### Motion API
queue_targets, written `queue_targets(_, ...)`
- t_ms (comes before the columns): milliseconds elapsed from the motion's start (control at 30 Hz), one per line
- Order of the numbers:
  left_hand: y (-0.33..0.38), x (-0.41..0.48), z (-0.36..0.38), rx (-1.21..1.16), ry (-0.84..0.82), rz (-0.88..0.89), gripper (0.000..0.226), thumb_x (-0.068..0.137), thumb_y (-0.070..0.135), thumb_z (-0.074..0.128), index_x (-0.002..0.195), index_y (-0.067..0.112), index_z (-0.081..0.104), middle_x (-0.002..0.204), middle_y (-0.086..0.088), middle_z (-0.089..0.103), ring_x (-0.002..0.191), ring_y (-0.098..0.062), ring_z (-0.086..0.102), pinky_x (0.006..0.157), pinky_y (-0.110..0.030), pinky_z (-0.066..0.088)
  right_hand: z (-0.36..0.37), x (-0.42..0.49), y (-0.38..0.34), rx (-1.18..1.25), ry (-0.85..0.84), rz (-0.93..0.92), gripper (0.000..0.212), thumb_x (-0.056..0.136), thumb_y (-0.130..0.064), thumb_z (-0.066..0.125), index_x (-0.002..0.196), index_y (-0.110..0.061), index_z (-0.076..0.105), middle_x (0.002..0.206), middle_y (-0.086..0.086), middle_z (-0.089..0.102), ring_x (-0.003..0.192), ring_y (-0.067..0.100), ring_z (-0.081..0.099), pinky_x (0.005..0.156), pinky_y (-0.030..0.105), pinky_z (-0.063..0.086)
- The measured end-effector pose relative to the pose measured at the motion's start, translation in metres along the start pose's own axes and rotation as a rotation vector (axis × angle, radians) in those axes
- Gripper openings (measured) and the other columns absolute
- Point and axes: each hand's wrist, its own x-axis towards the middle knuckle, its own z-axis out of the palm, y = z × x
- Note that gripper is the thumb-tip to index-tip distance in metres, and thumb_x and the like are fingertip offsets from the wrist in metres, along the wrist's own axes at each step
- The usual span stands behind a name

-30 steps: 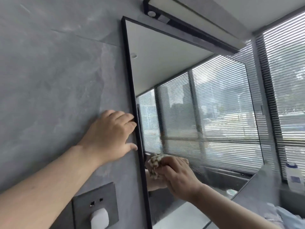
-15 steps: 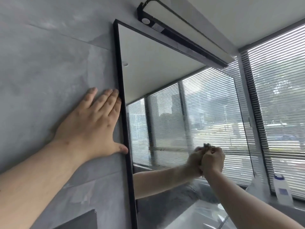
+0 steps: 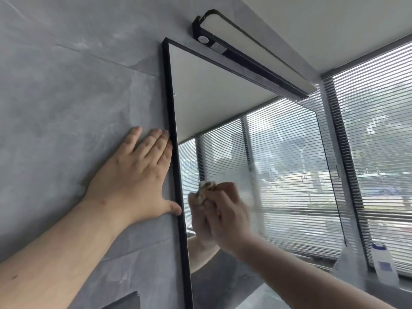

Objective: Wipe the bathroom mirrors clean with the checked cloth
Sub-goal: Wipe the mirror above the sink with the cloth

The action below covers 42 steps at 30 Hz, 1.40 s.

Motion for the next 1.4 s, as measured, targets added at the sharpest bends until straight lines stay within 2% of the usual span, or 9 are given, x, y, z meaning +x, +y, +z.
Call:
queue_targets(100,0.0,0.0,0.004,-0.05,0.044,0.006,0.133,0.059,0.094,0.024,0.144,-0.007,0.042,0.153,-0.023,0.039,0.145,-0.033,0.034,0.12,-0.056,0.017,-0.001,-0.019,-0.013,0.068,-0.124,-0.358,0.015,0.095,-0.025,0.054,0.1,-0.016,0.065,0.097,0.004,0.06,0.065,0.019,0.058,0.047,0.031,0.047)
queue_targets(167,0.0,0.001,0.007,-0.093,0.064,0.005,0.131,0.058,0.091,0.03,0.139,-0.01,0.047,0.149,-0.025,0.044,0.141,-0.036,0.04,0.118,-0.058,0.021,0.0,-0.01,-0.004,0.066,-0.121,-0.346,0.022,0.1,-0.032,0.047,0.1,-0.018,0.064,0.096,0.004,0.061,0.063,0.019,0.058,0.046,0.03,0.046)
queue_targets(367,0.002,0.001,0.007,-0.104,0.059,-0.006,0.132,0.057,0.092,0.031,0.136,-0.012,0.05,0.146,-0.027,0.046,0.139,-0.037,0.043,0.117,-0.059,0.023,-0.006,0.042,0.084,-0.104,0.073,0.514,0.011,0.096,-0.019,0.054,0.091,-0.023,0.063,0.093,-0.008,0.052,0.08,0.021,0.059,0.066,0.029,0.04)
queue_targets(500,0.002,0.002,0.011,-0.109,0.069,0.001,0.131,0.057,0.091,0.031,0.137,-0.012,0.049,0.147,-0.027,0.045,0.14,-0.038,0.041,0.117,-0.06,0.024,-0.029,0.022,0.159,-0.179,0.18,0.993,0.013,0.097,-0.024,0.052,0.087,-0.017,0.057,0.096,0.007,0.06,0.086,0.028,0.06,0.069,0.033,0.04)
queue_targets(700,0.001,0.001,0.014,-0.094,0.093,0.019,0.131,0.058,0.092,0.033,0.138,-0.011,0.047,0.147,-0.026,0.045,0.14,-0.037,0.041,0.117,-0.06,0.023,-0.042,-0.004,0.173,-0.077,0.341,1.263,0.028,0.098,-0.03,0.055,0.107,-0.004,0.058,0.11,0.021,0.062,0.099,0.036,0.062,0.08,0.036,0.047)
queue_targets(800,0.0,0.001,0.013,-0.082,0.079,0.034,0.133,0.058,0.093,0.032,0.139,-0.011,0.046,0.148,-0.026,0.045,0.14,-0.037,0.041,0.117,-0.059,0.023,-0.039,0.02,0.148,0.089,0.35,1.22,0.051,0.1,-0.032,0.054,0.123,0.014,0.051,0.12,0.032,0.057,0.118,0.045,0.055,0.091,0.038,0.044)
queue_targets(900,0.0,0.001,0.013,-0.047,0.051,0.032,0.133,0.058,0.094,0.028,0.141,-0.008,0.044,0.15,-0.024,0.043,0.142,-0.035,0.039,0.118,-0.058,0.021,-0.027,0.049,0.132,0.073,0.272,1.031,0.027,0.092,-0.031,0.066,0.106,-0.008,0.07,0.099,0.01,0.067,0.1,0.029,0.066,0.076,0.027,0.045)
queue_targets(1033,0.0,0.0,0.005,0.014,-0.033,-0.005,0.138,0.056,0.097,0.007,0.154,0.001,0.022,0.163,-0.016,0.021,0.152,-0.027,0.016,0.123,-0.053,0.004,-0.018,0.063,0.112,0.068,0.074,0.79,0.025,0.09,-0.02,0.067,0.113,-0.024,0.075,0.11,-0.002,0.055,0.101,0.01,0.055,0.092,0.024,0.048)
queue_targets(1400,0.003,-0.001,-0.001,0.037,-0.052,-0.026,0.138,0.057,0.1,0.013,0.157,0.005,0.008,0.167,-0.01,0.006,0.154,-0.023,0.001,0.123,-0.05,-0.004,-0.056,-0.099,0.05,0.027,-0.227,0.82,0.03,0.079,-0.004,0.075,0.092,-0.031,0.071,0.103,-0.011,0.053,0.098,0.018,0.06,0.087,0.033,0.052)
